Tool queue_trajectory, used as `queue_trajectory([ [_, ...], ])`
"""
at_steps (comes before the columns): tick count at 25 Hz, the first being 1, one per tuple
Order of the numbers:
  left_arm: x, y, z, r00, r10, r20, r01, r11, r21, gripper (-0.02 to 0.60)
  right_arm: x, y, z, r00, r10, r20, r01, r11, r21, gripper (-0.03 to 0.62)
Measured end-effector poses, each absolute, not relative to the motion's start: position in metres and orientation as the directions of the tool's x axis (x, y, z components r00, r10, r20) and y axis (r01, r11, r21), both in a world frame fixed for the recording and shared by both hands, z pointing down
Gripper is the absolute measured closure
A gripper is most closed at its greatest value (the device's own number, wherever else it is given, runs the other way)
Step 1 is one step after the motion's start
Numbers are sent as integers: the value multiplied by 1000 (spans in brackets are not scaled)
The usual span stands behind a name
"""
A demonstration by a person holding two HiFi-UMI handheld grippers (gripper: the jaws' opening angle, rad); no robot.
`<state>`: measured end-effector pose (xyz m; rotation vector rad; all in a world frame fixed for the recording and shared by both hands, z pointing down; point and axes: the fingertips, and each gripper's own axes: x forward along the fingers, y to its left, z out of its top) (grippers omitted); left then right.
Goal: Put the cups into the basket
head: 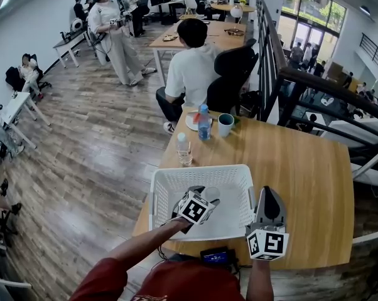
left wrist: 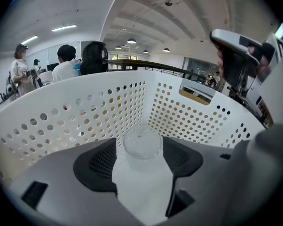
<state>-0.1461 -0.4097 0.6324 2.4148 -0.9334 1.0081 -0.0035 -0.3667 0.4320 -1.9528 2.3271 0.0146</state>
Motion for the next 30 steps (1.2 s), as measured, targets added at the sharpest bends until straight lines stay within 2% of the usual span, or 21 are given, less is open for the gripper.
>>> queue_trajectory([
  [16, -158, -420, 573, 584, -556, 592, -745, -657, 117, 288, -9, -370, 428, -175, -981, -79, -983, 179, -43, 582],
  [30, -182, -414, 489, 592, -724, 353, -780, -626, 24, 288, -14, -372, 431, -179, -982, -60, -984, 180, -16, 582],
])
